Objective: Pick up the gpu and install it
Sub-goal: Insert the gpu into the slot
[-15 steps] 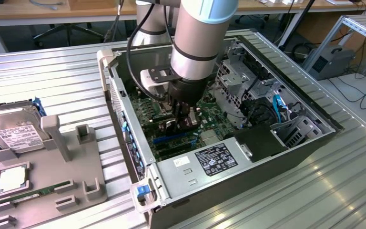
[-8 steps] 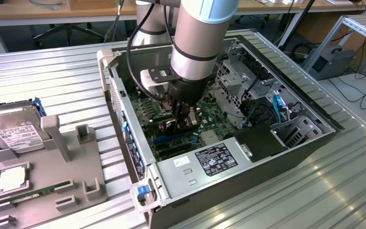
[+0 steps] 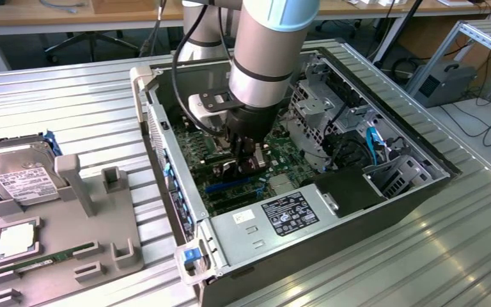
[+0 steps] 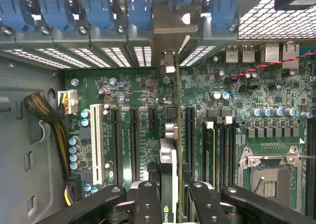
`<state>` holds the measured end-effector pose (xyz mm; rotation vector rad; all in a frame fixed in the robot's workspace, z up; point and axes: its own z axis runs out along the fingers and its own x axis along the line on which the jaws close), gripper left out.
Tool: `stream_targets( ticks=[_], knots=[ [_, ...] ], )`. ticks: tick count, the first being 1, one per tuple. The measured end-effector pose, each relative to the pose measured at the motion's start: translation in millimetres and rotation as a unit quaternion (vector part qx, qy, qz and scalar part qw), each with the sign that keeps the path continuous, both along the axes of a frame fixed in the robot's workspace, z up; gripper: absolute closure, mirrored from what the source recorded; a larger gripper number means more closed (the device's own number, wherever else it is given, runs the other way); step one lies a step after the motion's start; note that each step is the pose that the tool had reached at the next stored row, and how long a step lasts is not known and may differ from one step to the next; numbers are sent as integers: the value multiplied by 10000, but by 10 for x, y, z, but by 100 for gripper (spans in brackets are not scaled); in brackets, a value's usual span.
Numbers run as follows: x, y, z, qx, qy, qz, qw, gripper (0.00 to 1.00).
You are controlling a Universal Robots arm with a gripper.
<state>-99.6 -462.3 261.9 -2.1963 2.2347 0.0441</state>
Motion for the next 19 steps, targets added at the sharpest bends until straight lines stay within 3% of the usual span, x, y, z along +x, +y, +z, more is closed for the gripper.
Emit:
stream_targets(
  ticks=[19],
  knots=[
    [0, 7, -59, 1, 0, 145, 9999, 73]
  ],
)
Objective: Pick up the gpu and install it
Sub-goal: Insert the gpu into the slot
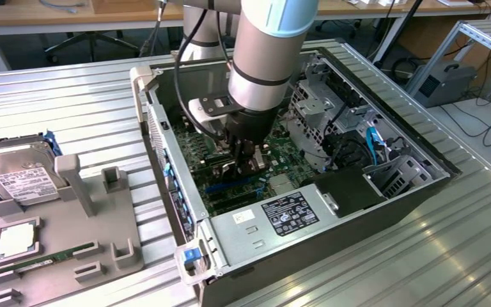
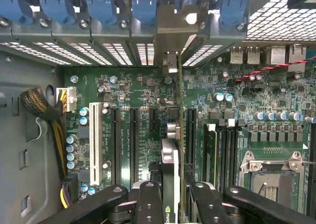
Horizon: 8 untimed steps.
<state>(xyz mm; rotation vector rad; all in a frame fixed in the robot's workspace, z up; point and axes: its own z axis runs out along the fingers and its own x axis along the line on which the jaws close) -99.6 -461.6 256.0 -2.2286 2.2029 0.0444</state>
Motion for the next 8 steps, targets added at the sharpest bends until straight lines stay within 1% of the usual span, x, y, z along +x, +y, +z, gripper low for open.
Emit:
stream_targets(
  ticks=[8],
  knots=[
    [-3, -1, -12, -1, 0, -61, 10000, 73]
  ],
)
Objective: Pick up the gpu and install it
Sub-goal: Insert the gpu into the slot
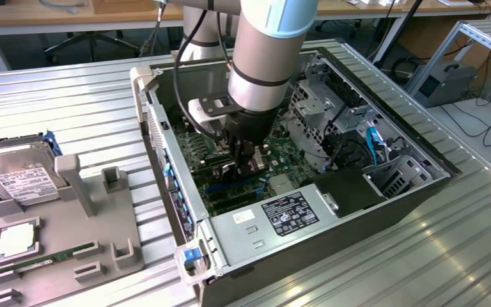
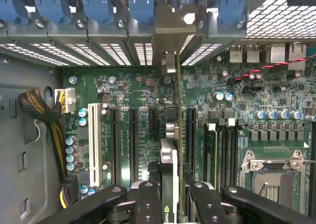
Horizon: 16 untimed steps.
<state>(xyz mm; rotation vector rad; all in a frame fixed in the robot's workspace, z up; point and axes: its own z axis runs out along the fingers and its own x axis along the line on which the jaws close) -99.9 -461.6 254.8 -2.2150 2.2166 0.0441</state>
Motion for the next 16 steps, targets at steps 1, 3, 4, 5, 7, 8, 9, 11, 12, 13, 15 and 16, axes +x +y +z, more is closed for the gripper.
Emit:
stream_targets(
  ticks=[1, 3, 4, 5, 7, 8, 9, 11, 12, 13, 15, 16],
  knots=[
    [0, 0, 0, 0, 0, 0, 10000, 73],
    [0, 0, -1, 3, 0, 0, 10000, 73],
    [0, 1, -1, 7, -1, -1, 10000, 73],
    [-1, 0, 0, 30, 0, 0, 10000, 73],
    [0, 1, -1, 40, 0, 0, 10000, 73],
    [0, 0, -1, 40, 0, 0, 10000, 73],
    [0, 0, -2, 40, 0, 0, 10000, 73],
    [0, 0, -10, 39, 0, 0, 10000, 73],
    [0, 0, -12, 39, 0, 0, 10000, 73],
    [0, 0, -15, 39, 0, 0, 10000, 73],
    [0, 0, -15, 39, 0, 0, 10000, 73],
    [0, 0, -23, 41, -1, 0, 10000, 73]
  ],
)
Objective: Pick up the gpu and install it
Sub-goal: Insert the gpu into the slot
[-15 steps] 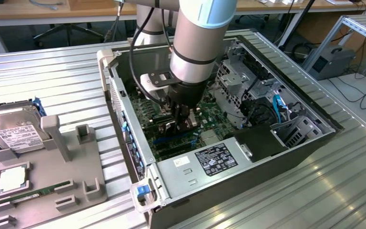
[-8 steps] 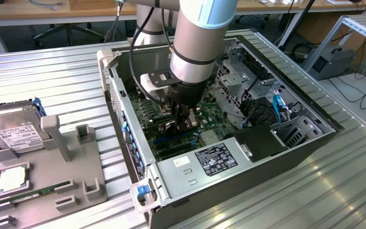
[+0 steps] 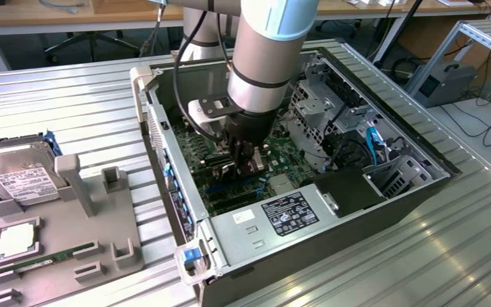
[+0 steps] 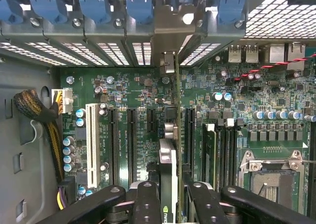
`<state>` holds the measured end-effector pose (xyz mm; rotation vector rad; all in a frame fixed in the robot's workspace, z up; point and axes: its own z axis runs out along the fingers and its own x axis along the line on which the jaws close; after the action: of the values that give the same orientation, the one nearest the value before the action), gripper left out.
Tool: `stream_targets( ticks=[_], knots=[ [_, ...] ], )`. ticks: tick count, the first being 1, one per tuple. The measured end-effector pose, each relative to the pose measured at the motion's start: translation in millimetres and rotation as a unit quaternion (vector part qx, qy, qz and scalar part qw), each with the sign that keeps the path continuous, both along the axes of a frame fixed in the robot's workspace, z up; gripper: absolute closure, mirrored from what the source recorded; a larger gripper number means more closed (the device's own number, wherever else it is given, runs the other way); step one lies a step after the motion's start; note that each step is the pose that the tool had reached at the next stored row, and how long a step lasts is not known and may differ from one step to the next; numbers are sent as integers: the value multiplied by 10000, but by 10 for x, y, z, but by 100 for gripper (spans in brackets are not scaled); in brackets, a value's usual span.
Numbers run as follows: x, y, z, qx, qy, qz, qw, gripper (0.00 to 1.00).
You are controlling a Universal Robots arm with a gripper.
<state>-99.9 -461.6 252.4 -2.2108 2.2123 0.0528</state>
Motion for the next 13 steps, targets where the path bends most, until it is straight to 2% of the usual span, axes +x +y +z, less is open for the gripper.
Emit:
stream_targets(
  ticks=[13],
  knots=[
    [0, 0, -22, -1, 1, 0, 10000, 73]
  ],
)
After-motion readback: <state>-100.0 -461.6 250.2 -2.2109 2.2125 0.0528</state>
